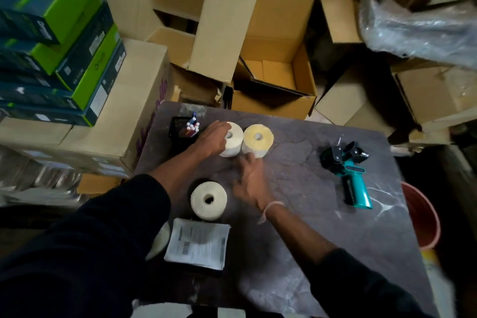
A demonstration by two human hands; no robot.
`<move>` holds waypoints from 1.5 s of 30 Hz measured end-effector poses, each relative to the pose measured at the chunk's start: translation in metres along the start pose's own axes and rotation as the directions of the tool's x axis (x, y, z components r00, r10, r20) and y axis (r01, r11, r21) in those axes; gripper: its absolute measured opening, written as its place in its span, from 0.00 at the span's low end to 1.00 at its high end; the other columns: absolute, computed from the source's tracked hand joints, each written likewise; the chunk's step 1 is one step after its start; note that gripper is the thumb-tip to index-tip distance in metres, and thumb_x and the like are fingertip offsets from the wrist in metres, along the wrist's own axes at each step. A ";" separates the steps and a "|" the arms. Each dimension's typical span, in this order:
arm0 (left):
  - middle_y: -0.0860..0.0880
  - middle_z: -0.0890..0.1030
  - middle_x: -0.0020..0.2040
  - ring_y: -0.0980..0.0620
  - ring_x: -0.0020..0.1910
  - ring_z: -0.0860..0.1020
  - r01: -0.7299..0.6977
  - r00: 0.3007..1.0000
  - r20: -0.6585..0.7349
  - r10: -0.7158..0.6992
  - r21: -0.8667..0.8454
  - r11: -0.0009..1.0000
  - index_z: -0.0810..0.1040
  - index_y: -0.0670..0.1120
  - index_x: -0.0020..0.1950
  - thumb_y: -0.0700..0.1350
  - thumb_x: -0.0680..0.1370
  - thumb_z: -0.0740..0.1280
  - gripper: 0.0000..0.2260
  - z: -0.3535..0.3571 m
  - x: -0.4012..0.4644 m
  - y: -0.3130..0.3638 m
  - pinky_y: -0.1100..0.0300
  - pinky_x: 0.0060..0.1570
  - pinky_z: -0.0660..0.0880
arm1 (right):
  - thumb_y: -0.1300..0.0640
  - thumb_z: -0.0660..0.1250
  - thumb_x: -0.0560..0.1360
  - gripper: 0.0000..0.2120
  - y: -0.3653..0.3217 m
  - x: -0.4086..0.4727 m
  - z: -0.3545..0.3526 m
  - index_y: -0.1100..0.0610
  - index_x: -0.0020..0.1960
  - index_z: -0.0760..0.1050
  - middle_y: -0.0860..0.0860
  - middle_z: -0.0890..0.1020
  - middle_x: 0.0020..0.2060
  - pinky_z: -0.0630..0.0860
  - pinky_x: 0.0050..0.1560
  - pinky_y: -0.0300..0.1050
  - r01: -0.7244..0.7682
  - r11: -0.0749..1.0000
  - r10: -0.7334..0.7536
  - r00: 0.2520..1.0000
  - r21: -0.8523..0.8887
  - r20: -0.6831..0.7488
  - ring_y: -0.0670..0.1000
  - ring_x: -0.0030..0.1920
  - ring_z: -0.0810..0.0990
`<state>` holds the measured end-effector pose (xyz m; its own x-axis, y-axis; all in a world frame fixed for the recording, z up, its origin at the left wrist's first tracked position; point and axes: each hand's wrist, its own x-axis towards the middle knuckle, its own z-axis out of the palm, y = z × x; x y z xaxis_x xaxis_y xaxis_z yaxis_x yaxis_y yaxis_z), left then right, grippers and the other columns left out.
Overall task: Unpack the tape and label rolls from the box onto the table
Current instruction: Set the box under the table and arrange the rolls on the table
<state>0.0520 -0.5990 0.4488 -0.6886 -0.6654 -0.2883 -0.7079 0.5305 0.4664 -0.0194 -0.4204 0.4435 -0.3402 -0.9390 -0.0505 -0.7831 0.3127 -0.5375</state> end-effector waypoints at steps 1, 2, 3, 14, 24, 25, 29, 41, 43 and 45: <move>0.39 0.71 0.75 0.42 0.75 0.67 0.015 1.000 -0.002 -0.015 -0.014 1.000 0.71 0.38 0.73 0.38 0.81 0.64 0.20 -0.002 0.000 0.000 0.53 0.74 0.62 | 0.49 0.69 0.66 0.32 -0.007 -0.006 0.005 0.57 0.67 0.72 0.58 0.72 0.63 0.73 0.62 0.57 0.050 0.998 -0.052 0.996 0.029 0.072 0.60 0.61 0.72; 0.39 0.72 0.74 0.42 0.73 0.69 0.021 1.000 -0.006 -0.021 -0.018 1.000 0.72 0.37 0.72 0.38 0.81 0.63 0.18 -0.002 0.001 0.001 0.52 0.72 0.65 | 0.44 0.68 0.65 0.34 -0.013 -0.010 0.010 0.56 0.69 0.72 0.57 0.72 0.64 0.71 0.65 0.56 0.103 0.994 -0.107 0.983 0.035 0.148 0.60 0.63 0.72; 0.38 0.72 0.73 0.41 0.73 0.70 0.018 1.000 -0.007 -0.018 -0.009 1.000 0.73 0.37 0.71 0.38 0.82 0.62 0.18 -0.002 0.002 0.002 0.52 0.70 0.66 | 0.40 0.67 0.64 0.38 -0.017 -0.013 0.016 0.55 0.70 0.70 0.56 0.72 0.65 0.68 0.68 0.55 0.158 0.987 -0.157 0.961 0.015 0.227 0.60 0.65 0.71; 0.40 0.67 0.77 0.40 0.76 0.66 0.009 0.999 0.035 -0.009 -0.007 1.000 0.70 0.39 0.75 0.36 0.82 0.60 0.20 0.015 0.005 0.000 0.52 0.73 0.62 | 0.43 0.78 0.56 0.48 -0.024 -0.023 0.049 0.50 0.72 0.64 0.57 0.69 0.67 0.78 0.56 0.55 0.233 0.970 -0.196 0.917 -0.068 0.347 0.62 0.58 0.73; 0.39 0.70 0.75 0.39 0.74 0.69 0.042 0.995 0.091 -0.034 -0.092 0.995 0.72 0.41 0.73 0.35 0.80 0.60 0.20 0.012 0.004 -0.008 0.51 0.72 0.66 | 0.45 0.77 0.61 0.43 0.000 -0.009 0.032 0.57 0.72 0.68 0.61 0.73 0.61 0.78 0.53 0.53 0.132 0.988 -0.109 0.966 -0.081 0.235 0.64 0.50 0.77; 0.39 0.70 0.75 0.39 0.74 0.69 0.043 0.995 0.089 -0.034 -0.100 0.994 0.72 0.41 0.73 0.34 0.80 0.60 0.21 0.012 0.003 -0.007 0.51 0.73 0.66 | 0.46 0.78 0.61 0.44 0.004 -0.008 0.028 0.56 0.73 0.67 0.60 0.72 0.62 0.78 0.53 0.54 0.113 0.989 -0.089 0.970 -0.094 0.228 0.64 0.51 0.77; 0.40 0.69 0.76 0.41 0.75 0.67 0.041 0.997 0.066 -0.035 -0.101 0.994 0.71 0.39 0.74 0.34 0.79 0.62 0.21 0.014 0.000 -0.002 0.54 0.73 0.63 | 0.47 0.80 0.59 0.45 0.023 -0.009 0.010 0.55 0.71 0.68 0.57 0.73 0.59 0.78 0.55 0.54 -0.004 0.999 0.012 0.986 -0.046 0.168 0.60 0.51 0.77; 0.41 0.65 0.75 0.39 0.74 0.62 -0.008 1.000 -0.011 0.010 0.231 0.973 0.62 0.44 0.78 0.47 0.75 0.72 0.33 0.028 -0.002 0.026 0.48 0.71 0.65 | 0.45 0.81 0.60 0.41 0.107 0.005 -0.064 0.48 0.68 0.68 0.53 0.71 0.60 0.76 0.57 0.46 -0.440 0.898 0.438 0.897 0.031 0.057 0.55 0.56 0.76; 0.41 0.64 0.75 0.39 0.76 0.59 -0.053 0.998 -0.030 0.062 0.257 0.965 0.62 0.45 0.77 0.49 0.74 0.74 0.36 0.029 0.005 0.030 0.48 0.73 0.61 | 0.46 0.82 0.59 0.42 0.118 0.017 -0.072 0.48 0.69 0.67 0.53 0.71 0.63 0.75 0.60 0.47 -0.479 0.877 0.476 0.877 0.041 0.063 0.56 0.59 0.76; 0.41 0.60 0.78 0.38 0.79 0.53 -0.099 0.995 0.006 0.101 0.239 0.966 0.59 0.45 0.79 0.50 0.72 0.76 0.40 0.030 0.013 0.038 0.47 0.76 0.56 | 0.47 0.82 0.59 0.43 0.127 0.030 -0.078 0.48 0.69 0.67 0.55 0.69 0.67 0.75 0.63 0.48 -0.487 0.873 0.485 0.873 0.038 0.054 0.57 0.61 0.76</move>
<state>0.0118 -0.5721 0.4379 -0.7574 -0.6054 -0.2444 -0.6529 0.7042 0.2791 -0.1699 -0.3978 0.4397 -0.6486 -0.6759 -0.3500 -0.4982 0.7246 -0.4762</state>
